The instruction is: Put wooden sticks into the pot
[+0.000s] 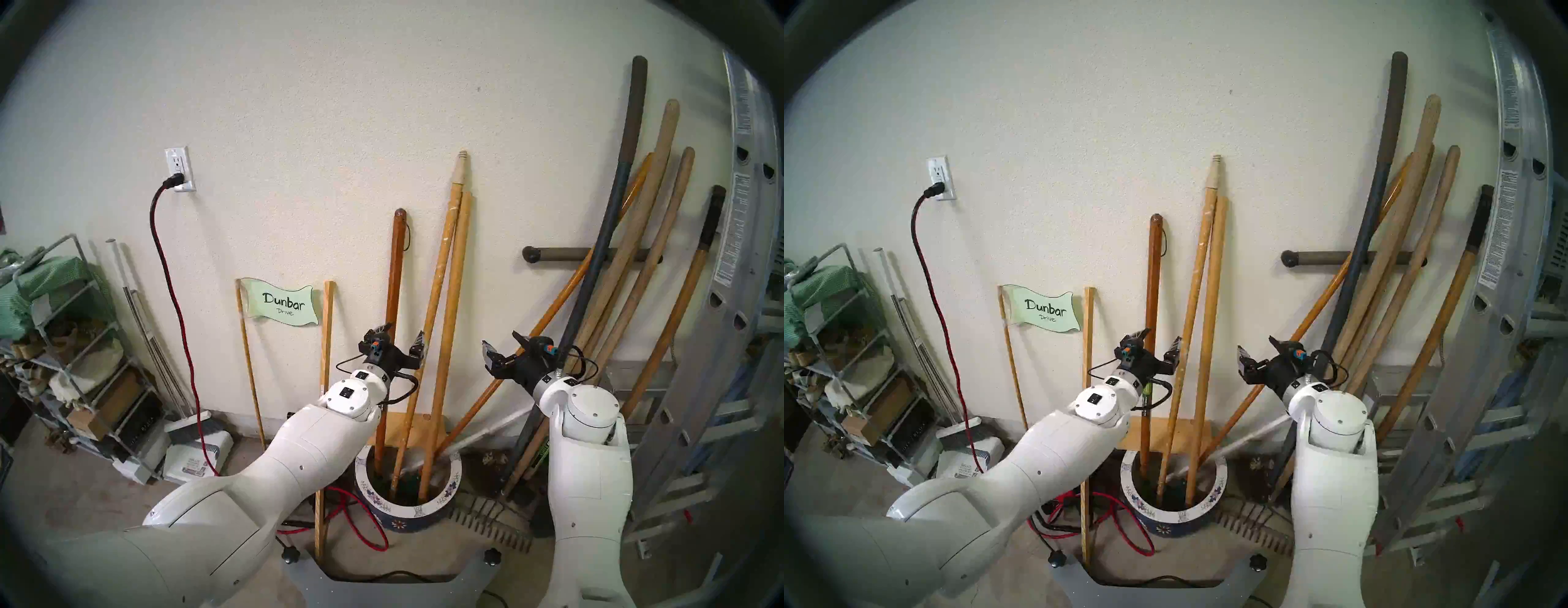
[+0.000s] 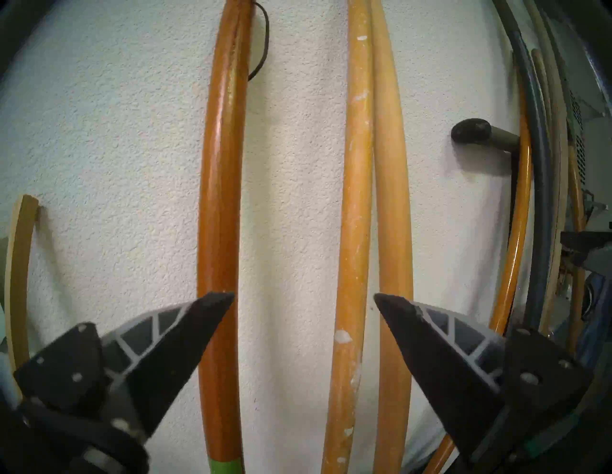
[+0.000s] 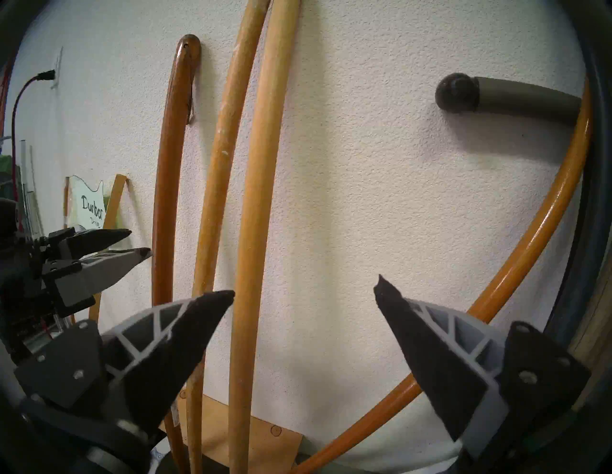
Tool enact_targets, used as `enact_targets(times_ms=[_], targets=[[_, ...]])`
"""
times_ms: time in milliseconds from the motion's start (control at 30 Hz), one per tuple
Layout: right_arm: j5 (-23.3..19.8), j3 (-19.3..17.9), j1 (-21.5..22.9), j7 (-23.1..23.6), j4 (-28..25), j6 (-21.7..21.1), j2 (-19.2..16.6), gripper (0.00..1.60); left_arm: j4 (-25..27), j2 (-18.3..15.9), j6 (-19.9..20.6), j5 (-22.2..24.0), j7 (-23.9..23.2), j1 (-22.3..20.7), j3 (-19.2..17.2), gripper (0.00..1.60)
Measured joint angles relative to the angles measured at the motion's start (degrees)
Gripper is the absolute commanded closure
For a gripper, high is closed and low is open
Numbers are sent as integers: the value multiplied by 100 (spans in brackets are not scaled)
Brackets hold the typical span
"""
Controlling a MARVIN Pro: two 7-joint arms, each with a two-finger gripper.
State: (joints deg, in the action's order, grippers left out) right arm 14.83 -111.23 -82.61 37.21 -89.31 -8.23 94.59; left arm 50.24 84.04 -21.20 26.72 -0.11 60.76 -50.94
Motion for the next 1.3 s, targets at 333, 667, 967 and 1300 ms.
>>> enact_targets(times_ms=[333, 667, 967, 1300], targets=[[0, 0, 0, 0, 0, 0, 0, 0, 677, -176, -22, 3, 159, 432, 98, 11], [0, 0, 0, 0, 0, 0, 0, 0, 1536, -500, -24, 4, 424, 956, 116, 0], [0, 0, 0, 0, 0, 0, 0, 0, 2370, -841, -23, 1, 706, 1491, 116, 0], [0, 0, 0, 0, 0, 0, 0, 0, 3241, -1238, 47, -66, 1026, 2077, 123, 0]])
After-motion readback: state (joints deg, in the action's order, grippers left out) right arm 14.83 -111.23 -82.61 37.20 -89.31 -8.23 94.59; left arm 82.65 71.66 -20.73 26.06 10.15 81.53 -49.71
